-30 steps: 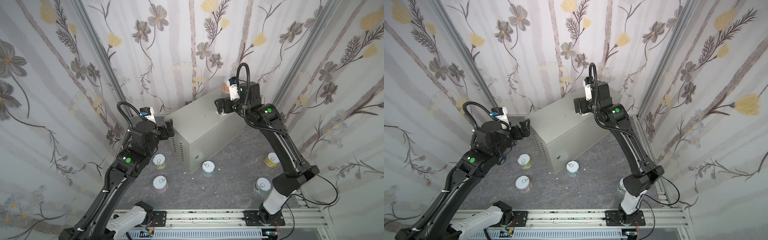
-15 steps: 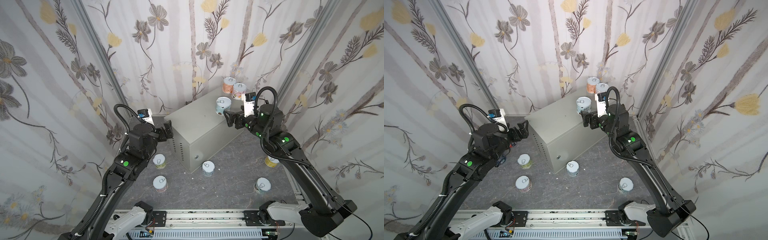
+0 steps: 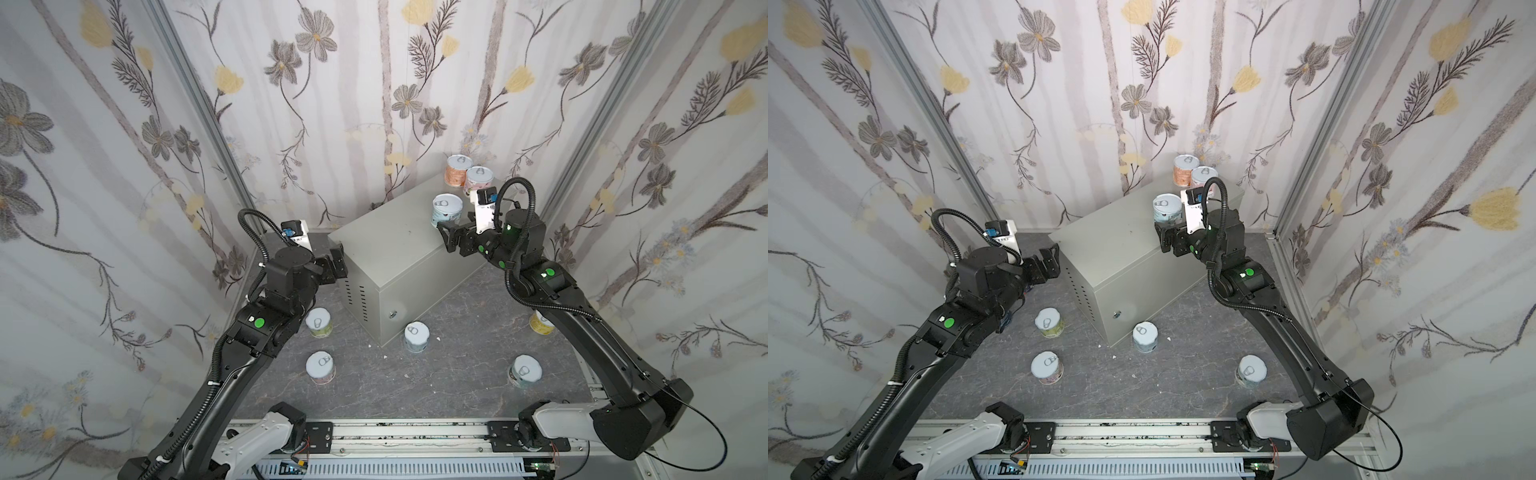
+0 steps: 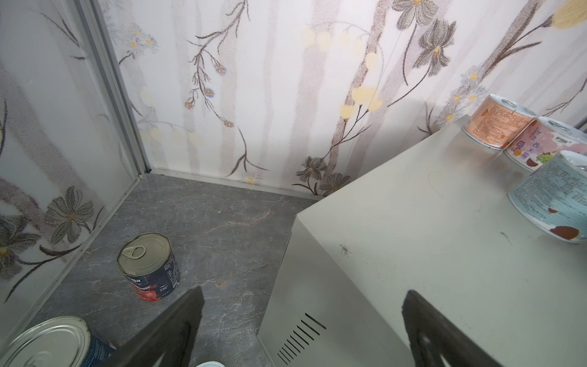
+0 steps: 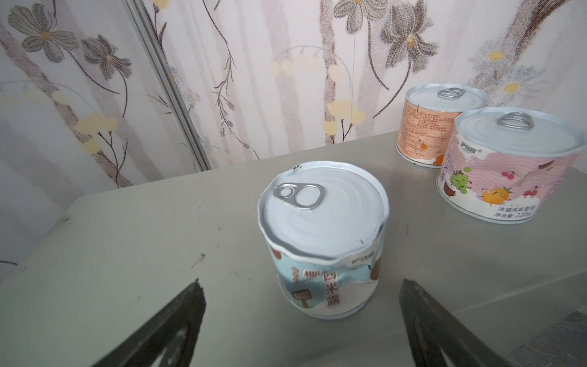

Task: Place and organize the canned foods onto the counter
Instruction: 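Lower the white-lidded can beside the orange-labelled can on the cabinet top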

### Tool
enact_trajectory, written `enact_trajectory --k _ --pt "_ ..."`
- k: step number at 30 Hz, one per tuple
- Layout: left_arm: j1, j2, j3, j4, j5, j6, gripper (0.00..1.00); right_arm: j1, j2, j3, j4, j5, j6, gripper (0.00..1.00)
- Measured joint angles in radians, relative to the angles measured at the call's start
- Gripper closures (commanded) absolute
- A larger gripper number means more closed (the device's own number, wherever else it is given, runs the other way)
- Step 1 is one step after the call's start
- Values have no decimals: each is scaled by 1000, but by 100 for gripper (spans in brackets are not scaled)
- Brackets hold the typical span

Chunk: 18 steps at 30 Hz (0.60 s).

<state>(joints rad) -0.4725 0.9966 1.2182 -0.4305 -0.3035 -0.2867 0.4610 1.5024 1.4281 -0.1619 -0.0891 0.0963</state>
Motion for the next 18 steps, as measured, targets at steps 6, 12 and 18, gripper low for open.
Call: enact_trajectory --k 6,12,18 --pt "0 21 7 0 -27 21 0 -23 72 62 9 -32 0 12" --pt "0 23 14 5 -37 22 0 -32 150 108 20 -43 0 23" --pt "0 -2 13 8 -43 22 0 -36 196 152 22 -45 0 33"
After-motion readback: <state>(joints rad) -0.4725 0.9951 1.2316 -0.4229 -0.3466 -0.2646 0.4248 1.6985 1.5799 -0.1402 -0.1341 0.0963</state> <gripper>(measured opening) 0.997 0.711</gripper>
